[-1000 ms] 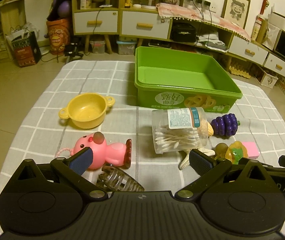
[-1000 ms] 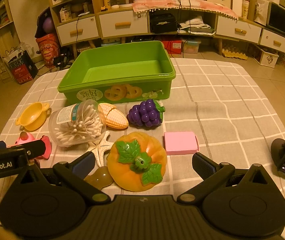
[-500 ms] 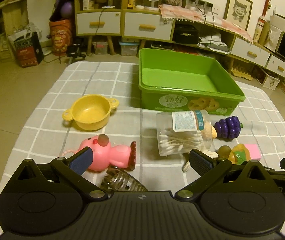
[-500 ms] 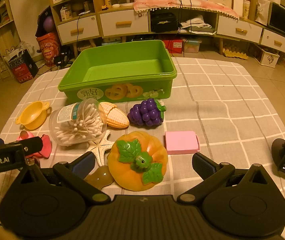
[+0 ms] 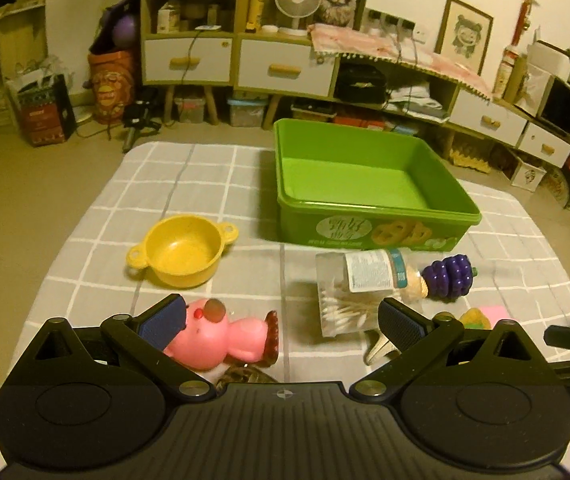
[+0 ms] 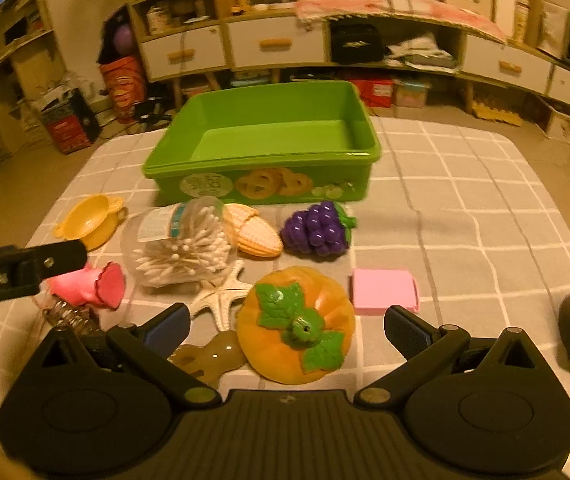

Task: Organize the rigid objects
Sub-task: 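Move the right tool toward the orange pumpkin while the left tool approaches the swab jar, then close the right tool on the pumpkin while the left tool grasps the clear swab jar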

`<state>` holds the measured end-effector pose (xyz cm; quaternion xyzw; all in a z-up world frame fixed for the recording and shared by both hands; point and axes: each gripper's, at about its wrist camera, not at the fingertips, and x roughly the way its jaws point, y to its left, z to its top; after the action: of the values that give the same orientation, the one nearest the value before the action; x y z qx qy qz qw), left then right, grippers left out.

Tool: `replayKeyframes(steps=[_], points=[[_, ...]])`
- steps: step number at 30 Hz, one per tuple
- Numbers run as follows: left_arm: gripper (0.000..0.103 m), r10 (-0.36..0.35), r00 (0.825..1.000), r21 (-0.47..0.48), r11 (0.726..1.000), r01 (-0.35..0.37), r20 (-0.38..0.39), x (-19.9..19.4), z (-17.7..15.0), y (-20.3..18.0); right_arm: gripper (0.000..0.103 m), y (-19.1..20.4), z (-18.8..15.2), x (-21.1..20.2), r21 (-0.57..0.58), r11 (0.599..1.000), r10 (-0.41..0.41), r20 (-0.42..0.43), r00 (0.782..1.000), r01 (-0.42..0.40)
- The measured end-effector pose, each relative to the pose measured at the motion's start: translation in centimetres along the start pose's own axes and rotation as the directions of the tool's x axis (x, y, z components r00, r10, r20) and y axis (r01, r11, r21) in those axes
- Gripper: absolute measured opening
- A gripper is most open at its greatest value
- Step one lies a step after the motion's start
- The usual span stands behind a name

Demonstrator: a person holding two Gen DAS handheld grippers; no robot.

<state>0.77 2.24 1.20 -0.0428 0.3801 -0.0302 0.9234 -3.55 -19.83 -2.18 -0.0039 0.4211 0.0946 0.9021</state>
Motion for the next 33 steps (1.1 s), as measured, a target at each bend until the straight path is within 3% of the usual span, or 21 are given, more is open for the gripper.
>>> replayKeyframes(steps=[4,9,19,24,33], points=[[0.100,-0.050,0.999,0.008,0.999,0.050,0.000,0.4,-0.1,-0.5,0.085,0.1,-0.1,-0.3,-0.055,0.997,0.047,0.035,0.998,-0.045],[0.100,-0.159,0.986,-0.067,0.985,0.156,-0.041,1.8,-0.3,-0.9,0.082,-0.9,-0.6,-0.1,-0.059,0.991,0.123,0.031,0.992,-0.121],[0.099,-0.184,0.983,-0.123,0.976,0.181,-0.012,4.4,-0.6,-2.5,0.075,-3.2,-0.7,1.8,0.076,0.988,0.138,-0.043,0.989,-0.135],[0.098,-0.185,0.983,-0.146,0.972,0.185,0.019,5.2,-0.8,-2.9,0.075,-4.4,-0.9,3.2,0.218,0.960,0.202,-0.101,0.974,-0.176],[0.090,-0.155,0.987,-0.135,0.978,0.159,0.038,6.2,-1.4,-3.4,0.075,-5.2,-0.8,5.5,0.346,0.926,0.201,-0.124,0.972,-0.147]])
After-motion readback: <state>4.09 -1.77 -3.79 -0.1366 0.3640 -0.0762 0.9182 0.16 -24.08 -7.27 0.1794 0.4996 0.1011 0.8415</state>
